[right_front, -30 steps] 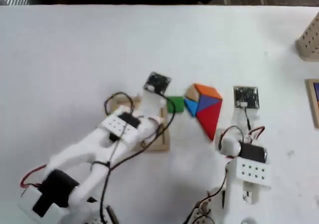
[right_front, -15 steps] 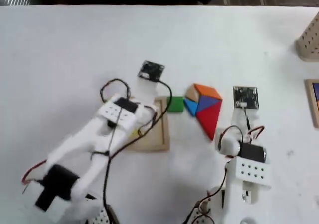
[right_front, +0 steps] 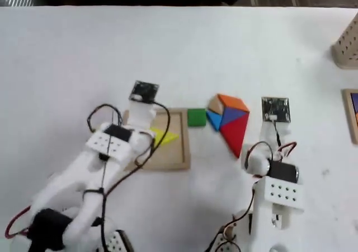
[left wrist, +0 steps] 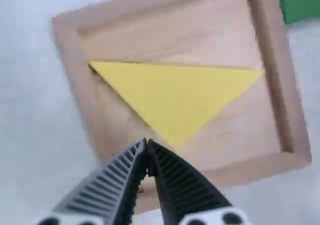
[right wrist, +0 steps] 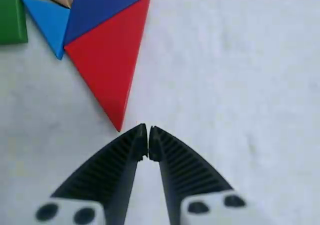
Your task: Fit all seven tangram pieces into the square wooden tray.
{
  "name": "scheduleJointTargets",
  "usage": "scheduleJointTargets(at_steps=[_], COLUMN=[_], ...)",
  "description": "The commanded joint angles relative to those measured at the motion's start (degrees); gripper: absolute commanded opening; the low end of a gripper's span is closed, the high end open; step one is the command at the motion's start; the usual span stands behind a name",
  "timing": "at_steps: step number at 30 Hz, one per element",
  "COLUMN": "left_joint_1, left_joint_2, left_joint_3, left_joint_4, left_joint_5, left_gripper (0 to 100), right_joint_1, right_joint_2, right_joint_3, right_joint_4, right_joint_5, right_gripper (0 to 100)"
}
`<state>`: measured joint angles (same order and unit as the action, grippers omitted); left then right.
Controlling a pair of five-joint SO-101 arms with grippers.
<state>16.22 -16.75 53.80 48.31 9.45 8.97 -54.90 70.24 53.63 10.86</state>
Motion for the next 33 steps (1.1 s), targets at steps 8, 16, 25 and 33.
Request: scheduleJointTargets(at_steps=[8,16,25,33], left_joint_1=[-0.22,7.78,7.69,2.33], left_joint_2=[14.46,18.07,26.24,26.33], left_joint_3=[-11.6,-17.32,-28.13,-33.14], left_joint_4=[3.6,3.52,5.89,5.98], left_joint_5=[0.18,2.11,5.1,5.01], left_gripper=[2,2,2,2], right_joint_1=[0.4,0.66,0.75,0.75], right_joint_2=[-0.57,-0.75,-0.92,-0.92], right_joint_3=[-2.55,-2.55,-2.55,-2.55], right_joint_4=[-0.75,-0.75,-0.75,-0.75], right_joint_5=[-0.44,-0.44,-0.44,-0.44], right_gripper=[1.7,1.7,1.7,1.7])
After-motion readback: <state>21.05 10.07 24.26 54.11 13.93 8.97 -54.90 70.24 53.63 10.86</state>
